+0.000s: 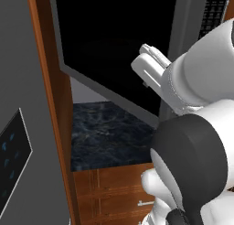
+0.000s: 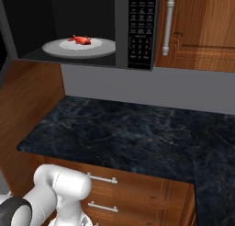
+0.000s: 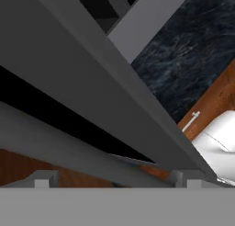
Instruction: Transport the fish from the fridge to the microwave and turn on the microwave.
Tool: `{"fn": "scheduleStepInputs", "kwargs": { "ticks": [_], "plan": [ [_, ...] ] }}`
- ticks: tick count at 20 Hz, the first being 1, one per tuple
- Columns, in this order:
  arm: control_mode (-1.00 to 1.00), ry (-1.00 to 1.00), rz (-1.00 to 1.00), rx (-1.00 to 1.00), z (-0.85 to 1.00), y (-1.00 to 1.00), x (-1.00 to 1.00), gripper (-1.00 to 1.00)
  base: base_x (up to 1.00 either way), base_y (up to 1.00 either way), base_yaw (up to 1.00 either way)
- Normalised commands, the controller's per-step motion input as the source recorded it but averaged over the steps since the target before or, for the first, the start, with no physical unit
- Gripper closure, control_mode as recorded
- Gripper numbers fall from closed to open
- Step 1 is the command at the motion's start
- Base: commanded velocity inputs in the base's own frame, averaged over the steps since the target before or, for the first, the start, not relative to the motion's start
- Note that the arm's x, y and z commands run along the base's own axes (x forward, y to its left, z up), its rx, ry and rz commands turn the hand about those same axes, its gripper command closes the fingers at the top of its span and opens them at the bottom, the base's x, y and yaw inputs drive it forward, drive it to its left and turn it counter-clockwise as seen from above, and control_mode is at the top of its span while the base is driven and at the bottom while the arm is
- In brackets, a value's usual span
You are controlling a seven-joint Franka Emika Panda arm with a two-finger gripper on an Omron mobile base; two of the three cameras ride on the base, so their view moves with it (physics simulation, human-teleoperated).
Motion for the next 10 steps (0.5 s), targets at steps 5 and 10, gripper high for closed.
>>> {"fn": "scheduleStepInputs", "kwargs": {
  "ticks": [5, 10],
  "plan": [
    [-1.00, 0.01, -0.05, 0.00, 0.00, -0.33, 0.44, -1.00, 0.00, 0.00, 0.00],
    [-1.00, 0.00, -0.05, 0.00, 0.00, -0.34, 0.44, -1.00, 0.00, 0.00, 0.00]
  ]
}}
